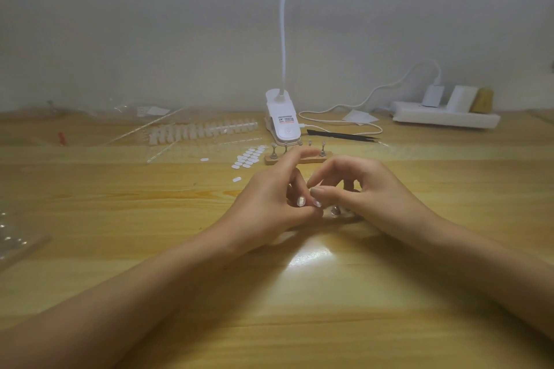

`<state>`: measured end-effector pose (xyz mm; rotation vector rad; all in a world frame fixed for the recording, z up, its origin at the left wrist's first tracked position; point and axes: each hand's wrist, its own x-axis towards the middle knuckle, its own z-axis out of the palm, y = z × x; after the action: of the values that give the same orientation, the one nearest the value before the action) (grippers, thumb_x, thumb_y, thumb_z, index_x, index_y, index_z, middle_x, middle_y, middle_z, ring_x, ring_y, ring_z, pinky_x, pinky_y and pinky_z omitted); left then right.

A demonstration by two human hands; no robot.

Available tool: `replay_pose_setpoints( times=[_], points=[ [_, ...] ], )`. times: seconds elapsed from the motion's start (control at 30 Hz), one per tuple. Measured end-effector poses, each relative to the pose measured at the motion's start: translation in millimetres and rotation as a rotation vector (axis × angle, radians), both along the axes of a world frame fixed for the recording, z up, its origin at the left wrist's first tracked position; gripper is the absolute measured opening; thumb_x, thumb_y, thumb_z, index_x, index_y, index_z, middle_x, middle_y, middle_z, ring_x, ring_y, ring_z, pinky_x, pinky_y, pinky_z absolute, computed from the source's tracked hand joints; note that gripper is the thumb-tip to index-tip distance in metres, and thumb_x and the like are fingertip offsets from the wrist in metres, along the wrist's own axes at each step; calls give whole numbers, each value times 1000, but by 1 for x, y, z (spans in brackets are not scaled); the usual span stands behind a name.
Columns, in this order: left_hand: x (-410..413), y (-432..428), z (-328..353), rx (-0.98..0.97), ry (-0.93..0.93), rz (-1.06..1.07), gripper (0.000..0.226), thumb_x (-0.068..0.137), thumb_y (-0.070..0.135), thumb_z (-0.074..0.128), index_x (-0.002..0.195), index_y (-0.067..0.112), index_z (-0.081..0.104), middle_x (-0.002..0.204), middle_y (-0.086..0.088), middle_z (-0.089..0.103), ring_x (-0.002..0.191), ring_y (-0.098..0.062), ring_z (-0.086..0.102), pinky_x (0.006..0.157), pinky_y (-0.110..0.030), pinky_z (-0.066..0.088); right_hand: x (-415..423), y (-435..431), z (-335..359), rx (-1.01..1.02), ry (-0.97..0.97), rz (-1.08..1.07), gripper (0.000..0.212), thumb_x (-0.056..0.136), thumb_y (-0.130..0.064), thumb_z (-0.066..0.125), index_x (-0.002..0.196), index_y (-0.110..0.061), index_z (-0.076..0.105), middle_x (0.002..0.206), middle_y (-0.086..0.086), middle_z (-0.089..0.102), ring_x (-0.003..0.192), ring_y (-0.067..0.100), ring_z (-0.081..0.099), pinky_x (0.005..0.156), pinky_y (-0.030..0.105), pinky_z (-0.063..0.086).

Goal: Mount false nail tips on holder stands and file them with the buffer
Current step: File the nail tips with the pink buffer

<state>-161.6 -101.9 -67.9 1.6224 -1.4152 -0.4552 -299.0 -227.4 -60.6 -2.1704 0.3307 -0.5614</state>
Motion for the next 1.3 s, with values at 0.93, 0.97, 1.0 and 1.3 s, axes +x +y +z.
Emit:
replay_pose_setpoints(
  times=[0.93, 0.97, 1.0, 1.3],
  points=[
    [48, -27, -1, 128, -458, 106, 24, 87, 38, 70, 110, 29, 72, 105, 10, 59, 102, -10, 54, 89, -41, 50, 9, -50, -6, -353, 108, -144, 11, 82, -16, 81, 93, -17, 77, 95, -4, 69, 83, 5, 60, 72, 15, 47],
    [48, -29, -1, 125, -452, 100, 25, 87, 40, 70, 110, 31, 71, 103, 12, 57, 99, -8, 54, 87, -41, 51, 11, -49, -7, -353, 101, -146, 12, 80, -17, 82, 91, -16, 76, 93, -3, 69, 83, 4, 59, 70, 13, 45],
    [48, -29, -2, 121, -434, 95, 25, 86, 41, 70, 109, 32, 71, 100, 14, 57, 94, -7, 55, 85, -40, 52, 12, -48, -7, -350, 97, -149, 13, 80, -17, 82, 90, -16, 76, 91, -3, 69, 83, 5, 59, 69, 12, 45],
    [42, -29, -1, 83, -246, 32, 37, 84, 23, 76, 119, 25, 66, 96, 12, 62, 73, 5, 58, 71, -11, 46, 14, -48, -10, -99, 70, -147, 17, 75, -7, 85, 86, -11, 72, 88, -3, 72, 75, -2, 66, 73, 14, 51]
  ],
)
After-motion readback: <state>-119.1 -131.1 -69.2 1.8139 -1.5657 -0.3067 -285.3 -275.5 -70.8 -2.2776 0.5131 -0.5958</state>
